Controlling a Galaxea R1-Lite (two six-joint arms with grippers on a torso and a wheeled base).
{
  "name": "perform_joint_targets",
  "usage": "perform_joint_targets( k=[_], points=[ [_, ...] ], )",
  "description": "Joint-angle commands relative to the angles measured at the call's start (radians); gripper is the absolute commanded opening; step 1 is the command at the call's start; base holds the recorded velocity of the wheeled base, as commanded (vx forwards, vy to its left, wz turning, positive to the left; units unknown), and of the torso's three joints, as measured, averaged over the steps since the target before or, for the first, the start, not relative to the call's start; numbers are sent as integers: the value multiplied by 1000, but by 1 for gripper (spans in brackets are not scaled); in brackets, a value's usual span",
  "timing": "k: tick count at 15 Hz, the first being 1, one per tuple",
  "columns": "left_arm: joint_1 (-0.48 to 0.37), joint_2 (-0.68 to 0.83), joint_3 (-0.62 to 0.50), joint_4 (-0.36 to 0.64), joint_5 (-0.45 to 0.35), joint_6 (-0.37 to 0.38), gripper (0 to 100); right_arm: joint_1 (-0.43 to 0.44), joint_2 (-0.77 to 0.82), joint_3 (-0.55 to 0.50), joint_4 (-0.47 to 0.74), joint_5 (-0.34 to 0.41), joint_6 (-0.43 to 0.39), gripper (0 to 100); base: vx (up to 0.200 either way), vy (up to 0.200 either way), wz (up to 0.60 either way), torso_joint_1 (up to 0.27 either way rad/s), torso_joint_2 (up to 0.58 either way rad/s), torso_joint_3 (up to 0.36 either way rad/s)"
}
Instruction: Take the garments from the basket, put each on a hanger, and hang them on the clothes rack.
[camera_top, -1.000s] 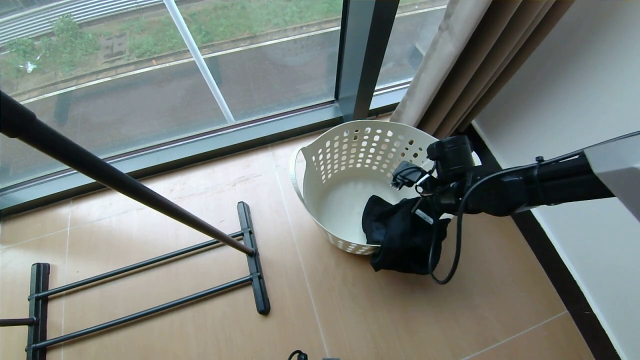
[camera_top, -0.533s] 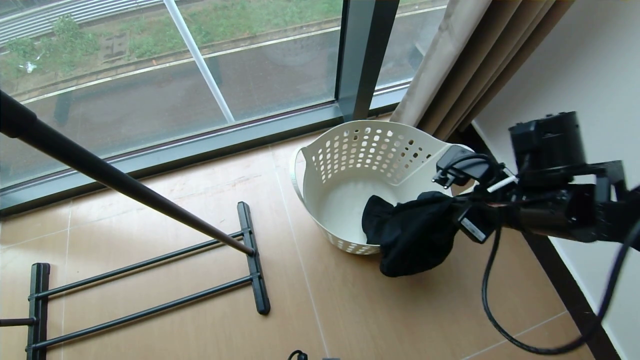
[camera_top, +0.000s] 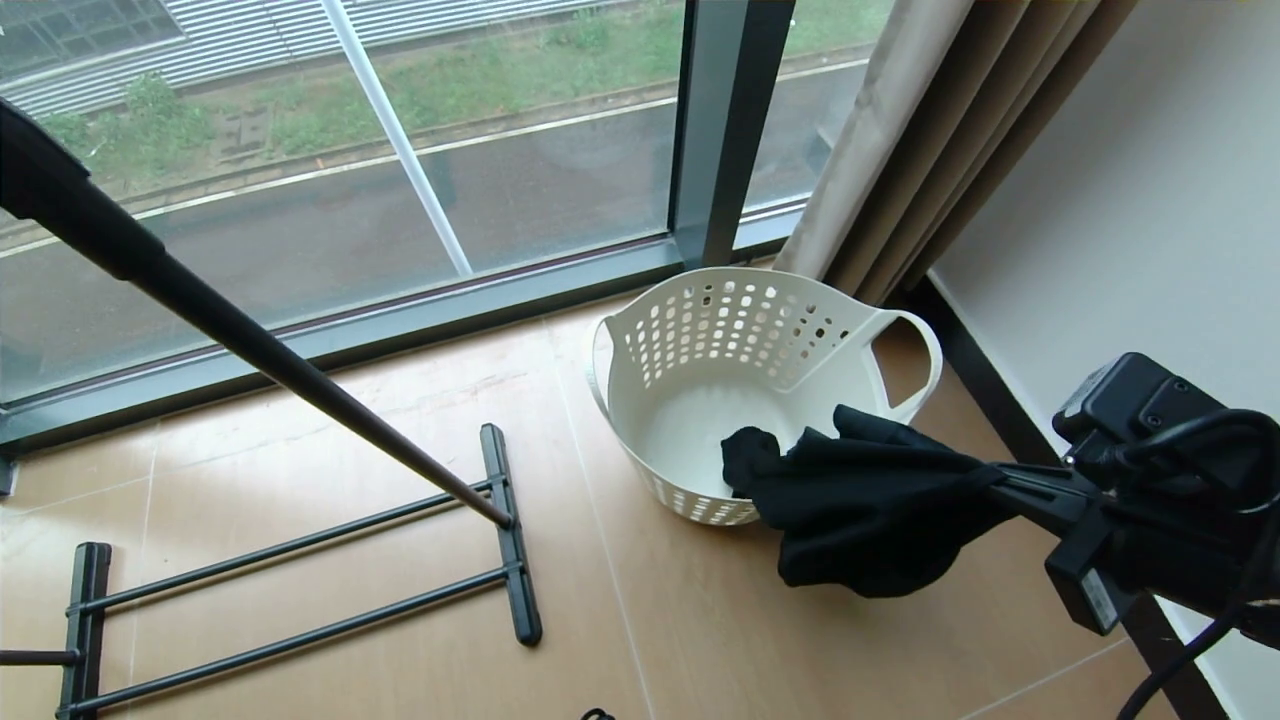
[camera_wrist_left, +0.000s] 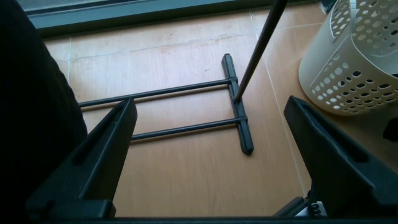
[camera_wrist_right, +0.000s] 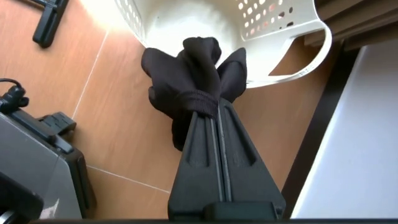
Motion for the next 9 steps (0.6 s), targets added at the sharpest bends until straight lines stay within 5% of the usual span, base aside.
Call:
perform_joint_targets(
  k=[1, 9],
  points=[
    [0, 1, 2, 0, 1, -1, 100, 10, -35, 14, -5, 1, 0, 0, 0, 0, 0, 2, -2, 198],
    [0, 1, 0, 0, 1, -1, 100, 12, -27, 15, -3, 1, 0, 0, 0, 0, 0, 2, 3, 198]
  ],
)
